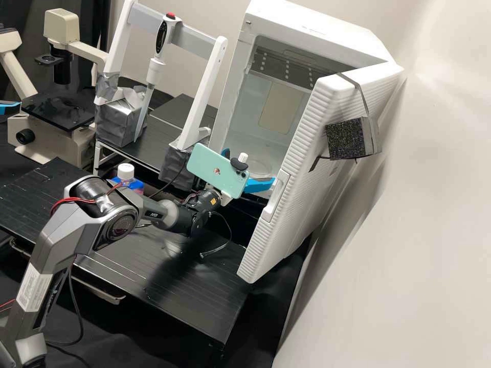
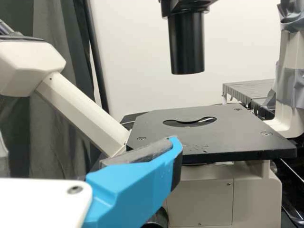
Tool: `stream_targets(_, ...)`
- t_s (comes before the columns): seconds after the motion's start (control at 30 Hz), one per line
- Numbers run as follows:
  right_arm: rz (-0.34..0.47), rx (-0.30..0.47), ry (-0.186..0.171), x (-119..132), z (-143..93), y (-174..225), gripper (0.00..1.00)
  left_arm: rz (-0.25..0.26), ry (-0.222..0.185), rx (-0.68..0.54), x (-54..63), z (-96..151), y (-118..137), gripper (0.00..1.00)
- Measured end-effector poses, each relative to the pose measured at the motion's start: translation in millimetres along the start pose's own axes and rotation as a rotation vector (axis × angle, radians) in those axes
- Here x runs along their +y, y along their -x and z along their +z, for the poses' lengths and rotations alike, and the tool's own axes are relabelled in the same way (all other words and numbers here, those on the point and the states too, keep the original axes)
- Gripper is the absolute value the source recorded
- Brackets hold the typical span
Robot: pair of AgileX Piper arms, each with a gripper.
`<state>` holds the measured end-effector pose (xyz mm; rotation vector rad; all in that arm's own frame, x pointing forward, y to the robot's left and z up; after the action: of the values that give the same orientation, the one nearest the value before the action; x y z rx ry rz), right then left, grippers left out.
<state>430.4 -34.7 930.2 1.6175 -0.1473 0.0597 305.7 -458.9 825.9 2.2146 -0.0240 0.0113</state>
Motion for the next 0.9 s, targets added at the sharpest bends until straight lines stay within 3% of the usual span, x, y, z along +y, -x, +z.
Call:
stream_targets(0.2, -0.006, 0.012, 0.018, 1.1, -2.2, -2.7, 0.0, 0.0, 0.0, 0.0, 0.0, 0.0, 0.0, 1.0)
stream_targets(0.9, -0.02, -0.004, 0.034, 2.8, -3.3, -5.3, 0.0, 0.0, 0.0, 0.0, 0.0, 0.0, 0.0, 1.0)
